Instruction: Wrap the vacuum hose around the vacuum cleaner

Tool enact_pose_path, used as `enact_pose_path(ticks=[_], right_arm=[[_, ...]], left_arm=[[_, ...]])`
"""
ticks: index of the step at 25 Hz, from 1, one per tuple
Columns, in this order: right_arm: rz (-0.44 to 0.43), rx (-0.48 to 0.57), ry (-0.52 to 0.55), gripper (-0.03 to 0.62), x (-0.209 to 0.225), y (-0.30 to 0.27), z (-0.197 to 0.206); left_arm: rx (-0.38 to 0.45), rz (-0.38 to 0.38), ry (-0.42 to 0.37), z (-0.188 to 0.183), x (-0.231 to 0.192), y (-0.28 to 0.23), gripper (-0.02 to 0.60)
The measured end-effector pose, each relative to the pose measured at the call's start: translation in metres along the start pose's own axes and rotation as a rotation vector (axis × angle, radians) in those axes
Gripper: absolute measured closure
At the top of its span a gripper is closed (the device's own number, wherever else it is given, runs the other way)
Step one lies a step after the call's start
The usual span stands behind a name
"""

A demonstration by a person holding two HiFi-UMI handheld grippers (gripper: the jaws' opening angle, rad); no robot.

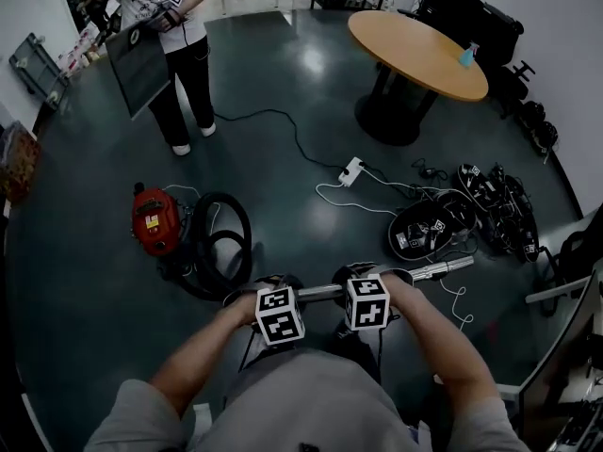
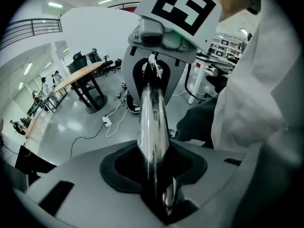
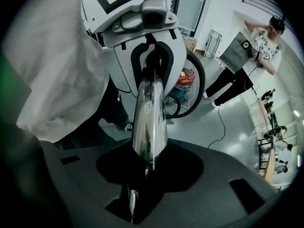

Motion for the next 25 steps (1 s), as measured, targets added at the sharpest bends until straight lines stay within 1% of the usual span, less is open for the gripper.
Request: enact_pose_path(ticks=[4,8,11,14,16,19,22,25], right_arm=[[-0.014,0.028,0.055,0.461,0.023,-0.009,0.005],[-0.068,0.067,0.113,0.448,0.047,-0.023,0.013],[-0.102,0.103,0.159,0.44,0.072,-0.025,0.03],[-0.177,0.171,0.16,0.408,0.099,-0.023,0.046],[-0.228,0.224,0.162,0.404,0.113,-0.024,0.059],[-0.258,0.307,0.186,0.404,0.139,-0.02,0.077],[-0.286,0.389,0.218,0.404,0.162,-0.016,0.076],[-0.316,0.46,0.245,0.404,0.184,-0.011,0.073]], left_arm=[[-0.019,-0.024,0.055,0.004,-0.019,-0.008,0.43],[-0.038,-0.048,0.132,0.008,-0.036,-0.019,0.43],[-0.037,-0.081,0.191,-0.001,-0.054,-0.036,0.43],[-0.061,-0.116,0.265,-0.007,-0.071,-0.047,0.43],[-0.079,-0.138,0.321,-0.013,-0.08,-0.057,0.43],[-0.099,-0.17,0.394,-0.023,-0.096,-0.069,0.43],[-0.131,-0.202,0.465,-0.022,-0.108,-0.069,0.43],[-0.164,-0.213,0.544,-0.017,-0.112,-0.071,0.43]])
Point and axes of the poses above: the fingertips, and each gripper's own axes: y backward along the fingers, x to its right, z out of its underside, the point moved 5 cm from there along y, backward along the fingers, and after that the axes turned 1 degree about -y, right-handed, at the moved point
